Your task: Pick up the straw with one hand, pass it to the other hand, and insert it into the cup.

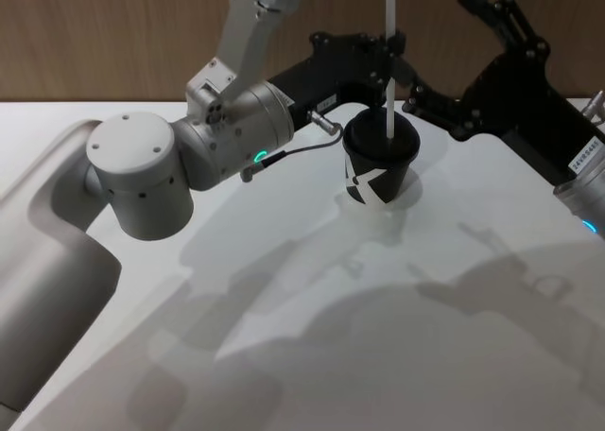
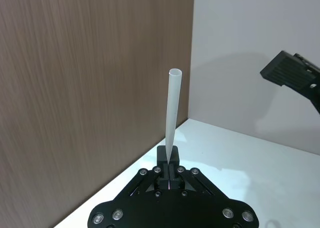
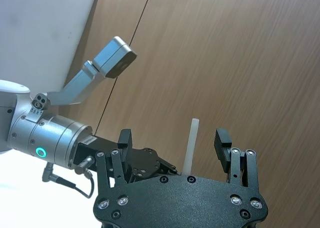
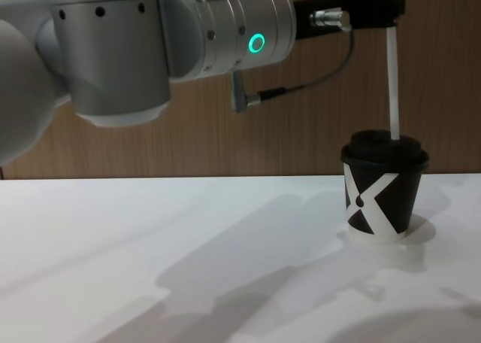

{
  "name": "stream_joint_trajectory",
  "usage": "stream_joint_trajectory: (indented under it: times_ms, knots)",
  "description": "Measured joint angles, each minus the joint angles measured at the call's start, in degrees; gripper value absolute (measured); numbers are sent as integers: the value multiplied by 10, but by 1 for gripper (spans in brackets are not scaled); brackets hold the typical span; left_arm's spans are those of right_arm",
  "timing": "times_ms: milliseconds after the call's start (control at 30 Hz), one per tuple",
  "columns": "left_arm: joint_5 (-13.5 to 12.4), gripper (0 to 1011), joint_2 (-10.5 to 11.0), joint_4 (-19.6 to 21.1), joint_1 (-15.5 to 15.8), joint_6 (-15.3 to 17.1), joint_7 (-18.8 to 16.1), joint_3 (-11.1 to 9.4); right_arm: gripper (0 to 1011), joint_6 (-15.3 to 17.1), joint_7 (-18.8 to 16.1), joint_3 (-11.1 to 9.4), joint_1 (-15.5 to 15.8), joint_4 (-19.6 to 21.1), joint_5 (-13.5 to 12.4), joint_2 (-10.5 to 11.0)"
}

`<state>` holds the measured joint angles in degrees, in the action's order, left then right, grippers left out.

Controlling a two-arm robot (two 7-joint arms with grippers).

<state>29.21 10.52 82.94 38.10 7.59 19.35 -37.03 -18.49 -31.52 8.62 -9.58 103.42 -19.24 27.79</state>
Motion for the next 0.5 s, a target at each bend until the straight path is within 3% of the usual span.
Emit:
stream_joint_trajectory:
  times_ms: [500]
  knots:
    - [-6,10,-12,-15,1,0,4,5,1001,0,0,0,0,0,0,0]
